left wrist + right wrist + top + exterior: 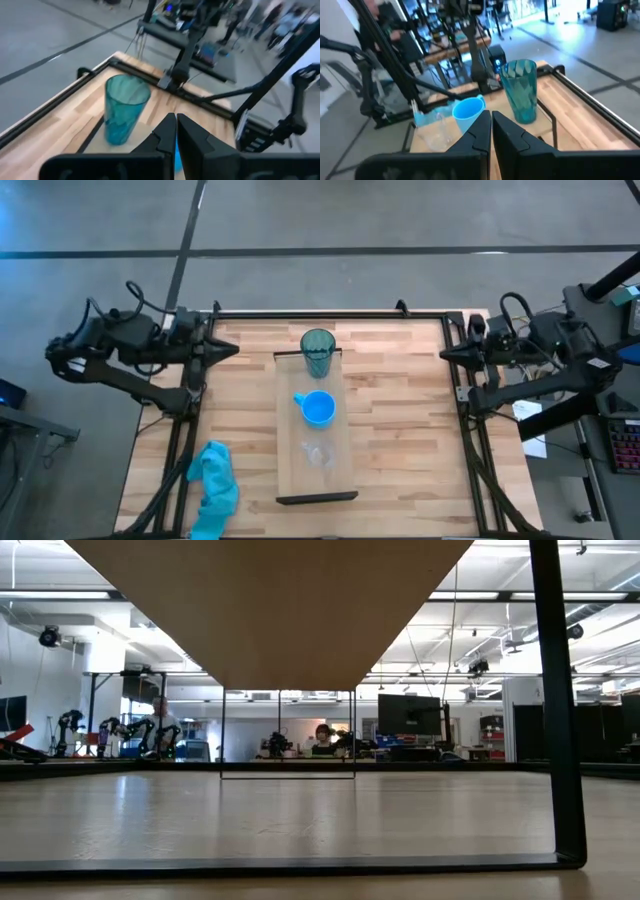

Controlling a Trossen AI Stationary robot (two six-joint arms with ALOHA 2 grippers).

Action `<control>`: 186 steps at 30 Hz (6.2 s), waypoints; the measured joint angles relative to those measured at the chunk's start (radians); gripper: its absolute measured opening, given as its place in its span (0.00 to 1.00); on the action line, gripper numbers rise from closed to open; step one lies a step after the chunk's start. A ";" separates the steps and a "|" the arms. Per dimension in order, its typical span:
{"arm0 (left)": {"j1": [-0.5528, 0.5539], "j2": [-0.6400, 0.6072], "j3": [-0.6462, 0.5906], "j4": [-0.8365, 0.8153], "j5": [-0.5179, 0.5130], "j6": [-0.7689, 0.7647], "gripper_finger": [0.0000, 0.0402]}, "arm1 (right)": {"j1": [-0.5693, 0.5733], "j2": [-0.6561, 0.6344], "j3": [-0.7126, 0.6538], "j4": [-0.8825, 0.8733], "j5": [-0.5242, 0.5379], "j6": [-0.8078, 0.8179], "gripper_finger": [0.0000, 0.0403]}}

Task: Stack small to large cups/mugs on shelf
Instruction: Return to Home Position

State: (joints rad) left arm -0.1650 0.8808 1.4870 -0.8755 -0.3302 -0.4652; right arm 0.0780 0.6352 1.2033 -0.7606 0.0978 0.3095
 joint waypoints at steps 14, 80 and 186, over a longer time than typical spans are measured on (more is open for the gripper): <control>0.000 -0.359 -0.551 0.423 0.142 0.131 0.00 | 0.000 -0.315 -0.383 0.319 -0.026 -0.086 0.02; 0.000 -0.855 -1.478 1.201 0.560 0.187 0.00 | 0.000 -0.635 -1.104 0.860 -0.071 0.031 0.02; 0.000 -0.830 -1.483 1.155 0.587 0.158 0.00 | 0.000 -0.632 -1.194 0.952 -0.071 0.083 0.02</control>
State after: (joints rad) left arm -0.1650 0.0505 0.0044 0.2798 0.2566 -0.3073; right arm 0.0779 0.0032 0.0097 0.1909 0.0265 0.3927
